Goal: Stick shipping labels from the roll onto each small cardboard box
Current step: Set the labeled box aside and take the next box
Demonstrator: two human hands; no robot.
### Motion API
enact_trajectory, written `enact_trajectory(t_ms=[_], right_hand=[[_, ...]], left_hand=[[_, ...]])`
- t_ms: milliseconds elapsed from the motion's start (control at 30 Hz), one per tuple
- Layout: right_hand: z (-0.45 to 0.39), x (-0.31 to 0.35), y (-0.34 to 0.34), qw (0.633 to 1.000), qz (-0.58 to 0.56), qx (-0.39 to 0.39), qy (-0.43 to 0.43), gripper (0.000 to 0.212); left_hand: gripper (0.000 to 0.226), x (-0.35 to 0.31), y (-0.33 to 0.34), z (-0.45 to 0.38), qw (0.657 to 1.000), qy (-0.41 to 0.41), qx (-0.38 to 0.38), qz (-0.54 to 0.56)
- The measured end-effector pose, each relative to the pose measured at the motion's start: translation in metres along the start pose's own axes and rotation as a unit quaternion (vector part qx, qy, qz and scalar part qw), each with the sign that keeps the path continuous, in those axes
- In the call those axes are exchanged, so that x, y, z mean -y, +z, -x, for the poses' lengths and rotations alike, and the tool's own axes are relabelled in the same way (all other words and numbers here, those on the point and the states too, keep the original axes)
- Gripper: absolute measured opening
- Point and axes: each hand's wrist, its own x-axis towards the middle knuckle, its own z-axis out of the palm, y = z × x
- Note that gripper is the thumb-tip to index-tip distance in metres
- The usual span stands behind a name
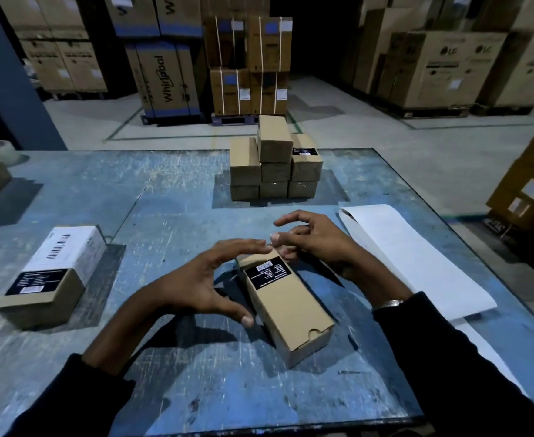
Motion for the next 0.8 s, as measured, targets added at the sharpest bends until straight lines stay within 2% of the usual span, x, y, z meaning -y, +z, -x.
enact_trajectory(t_ms=[67, 300, 367, 400, 467, 533, 733, 800], right_hand=[[0.002, 0.005, -0.009, 0.999, -0.032, 0.009, 0.007, 0.034], [0.004, 0.009, -0.038, 0.998, 0.054, -0.004, 0.03, 0.031], [0.006, 0.009, -0.042, 0.993, 0.108, 0.044, 0.032, 0.037], [0.008, 0.01, -0.044, 0.983, 0.155, 0.091, 0.028, 0.041], [0.012, 0.01, -0.043, 0.947, 0.251, 0.198, 0.02, 0.053], [0.015, 0.009, -0.042, 0.922, 0.303, 0.239, 0.022, 0.066], [0.032, 0.017, -0.03, 0.923, 0.333, 0.193, 0.01, 0.073], [0.048, 0.016, -0.033, 0.922, 0.361, 0.135, -0.017, 0.08]], left_hand=[[0.105, 0.003, 0.01, -0.005, 0.999, 0.005, -0.005, -0.034], [0.081, 0.004, 0.007, -0.004, 0.974, 0.028, -0.105, -0.2], [0.078, 0.006, 0.004, -0.002, 0.963, 0.024, -0.131, -0.233], [0.08, 0.007, 0.002, -0.001, 0.96, 0.009, -0.134, -0.246], [0.083, 0.01, 0.002, 0.0, 0.951, -0.023, -0.141, -0.273], [0.083, 0.012, 0.005, 0.0, 0.945, -0.034, -0.153, -0.287], [0.087, 0.007, 0.004, 0.001, 0.938, -0.039, -0.164, -0.303], [0.089, 0.006, 0.003, 0.003, 0.927, -0.019, -0.184, -0.326]])
